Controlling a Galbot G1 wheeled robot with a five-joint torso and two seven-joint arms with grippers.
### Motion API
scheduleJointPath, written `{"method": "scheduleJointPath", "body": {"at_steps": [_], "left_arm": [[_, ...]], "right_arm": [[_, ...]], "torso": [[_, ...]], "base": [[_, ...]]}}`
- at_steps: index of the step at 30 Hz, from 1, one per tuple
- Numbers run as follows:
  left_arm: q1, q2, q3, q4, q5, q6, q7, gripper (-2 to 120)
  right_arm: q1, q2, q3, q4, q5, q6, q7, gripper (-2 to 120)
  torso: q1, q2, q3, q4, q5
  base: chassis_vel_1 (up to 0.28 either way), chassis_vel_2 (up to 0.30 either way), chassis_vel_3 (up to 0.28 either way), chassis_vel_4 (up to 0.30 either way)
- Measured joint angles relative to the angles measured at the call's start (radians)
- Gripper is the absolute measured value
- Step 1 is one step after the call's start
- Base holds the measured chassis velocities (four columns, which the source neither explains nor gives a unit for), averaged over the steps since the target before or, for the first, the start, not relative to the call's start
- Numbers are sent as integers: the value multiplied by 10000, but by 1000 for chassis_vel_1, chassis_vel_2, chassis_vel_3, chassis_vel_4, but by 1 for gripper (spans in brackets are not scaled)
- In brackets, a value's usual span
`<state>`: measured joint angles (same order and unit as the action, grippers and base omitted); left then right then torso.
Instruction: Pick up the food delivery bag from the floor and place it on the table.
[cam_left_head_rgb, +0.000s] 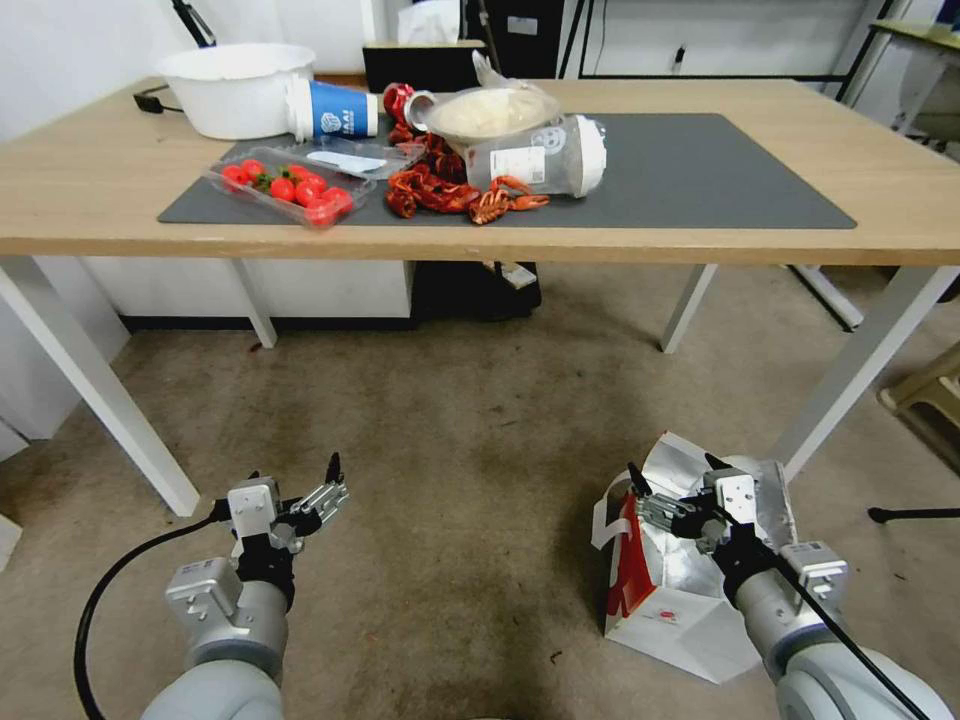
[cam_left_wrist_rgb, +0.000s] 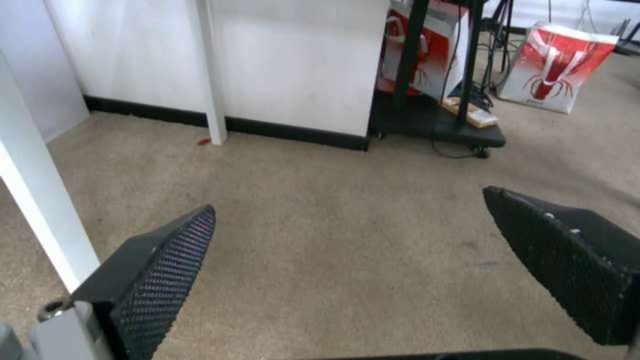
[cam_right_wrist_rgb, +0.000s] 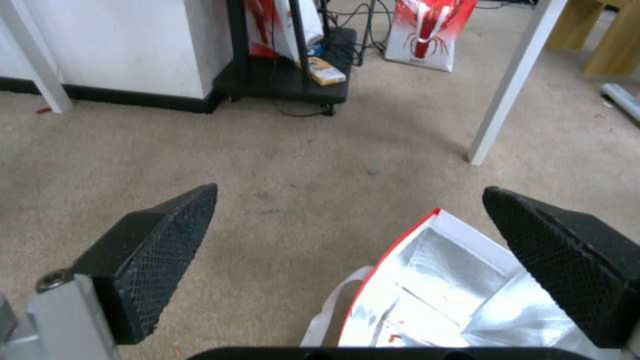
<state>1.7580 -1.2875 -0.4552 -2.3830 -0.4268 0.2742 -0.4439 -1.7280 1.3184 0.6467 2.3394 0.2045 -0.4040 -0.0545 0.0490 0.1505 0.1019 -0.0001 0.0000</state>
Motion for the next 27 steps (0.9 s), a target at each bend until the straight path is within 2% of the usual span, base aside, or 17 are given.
{"method": "scheduleJointPath", "body": {"at_steps": [27], "left_arm": [[-8, 72, -31, 62, -35, 13, -25, 100]], "right_arm": [[144, 104, -39, -164, -35, 0, 31, 100]], "torso": [[-133, -1037, -906, -1, -1]], "base": [[0, 0, 0, 0]]}}
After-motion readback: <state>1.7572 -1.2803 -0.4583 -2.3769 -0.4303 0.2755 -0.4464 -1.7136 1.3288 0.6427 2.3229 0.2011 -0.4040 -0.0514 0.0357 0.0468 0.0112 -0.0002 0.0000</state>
